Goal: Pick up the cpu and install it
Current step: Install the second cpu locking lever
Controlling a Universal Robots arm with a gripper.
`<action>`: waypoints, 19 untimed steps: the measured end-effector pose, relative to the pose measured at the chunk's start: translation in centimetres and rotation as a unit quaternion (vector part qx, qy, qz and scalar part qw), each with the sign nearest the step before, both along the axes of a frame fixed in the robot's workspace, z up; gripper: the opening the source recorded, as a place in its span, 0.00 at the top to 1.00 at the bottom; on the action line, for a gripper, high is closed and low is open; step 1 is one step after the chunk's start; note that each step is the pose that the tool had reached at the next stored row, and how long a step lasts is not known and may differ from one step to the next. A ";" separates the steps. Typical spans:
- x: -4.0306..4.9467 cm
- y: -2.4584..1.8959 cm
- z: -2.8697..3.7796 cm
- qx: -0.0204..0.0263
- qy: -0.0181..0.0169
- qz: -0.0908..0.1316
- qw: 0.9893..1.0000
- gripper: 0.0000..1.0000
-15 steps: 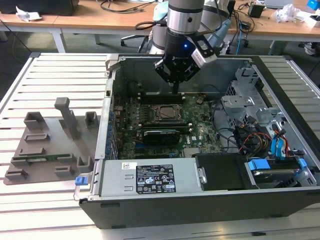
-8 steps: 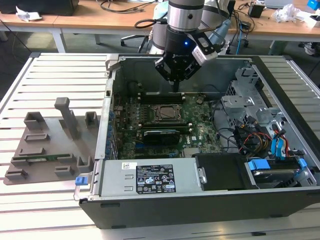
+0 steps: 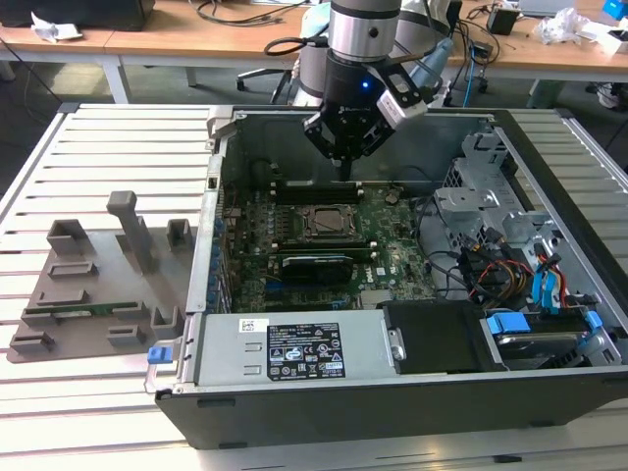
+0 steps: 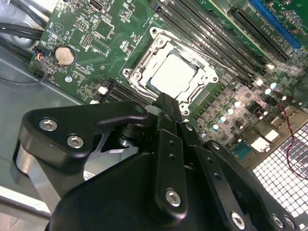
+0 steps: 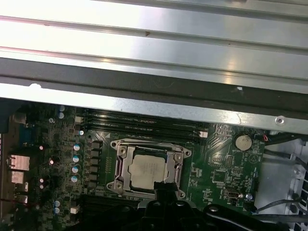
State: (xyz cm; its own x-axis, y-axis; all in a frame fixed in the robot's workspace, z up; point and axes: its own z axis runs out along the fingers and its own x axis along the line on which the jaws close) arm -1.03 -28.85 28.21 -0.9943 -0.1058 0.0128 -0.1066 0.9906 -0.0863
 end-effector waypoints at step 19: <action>0.00 -2.08 -0.04 0.039 0.000 0.000 0.999 0.89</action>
State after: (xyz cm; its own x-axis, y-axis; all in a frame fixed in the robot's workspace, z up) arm -1.04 -30.93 28.17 -0.9943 -0.1063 0.0045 -0.1064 0.9943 -0.0091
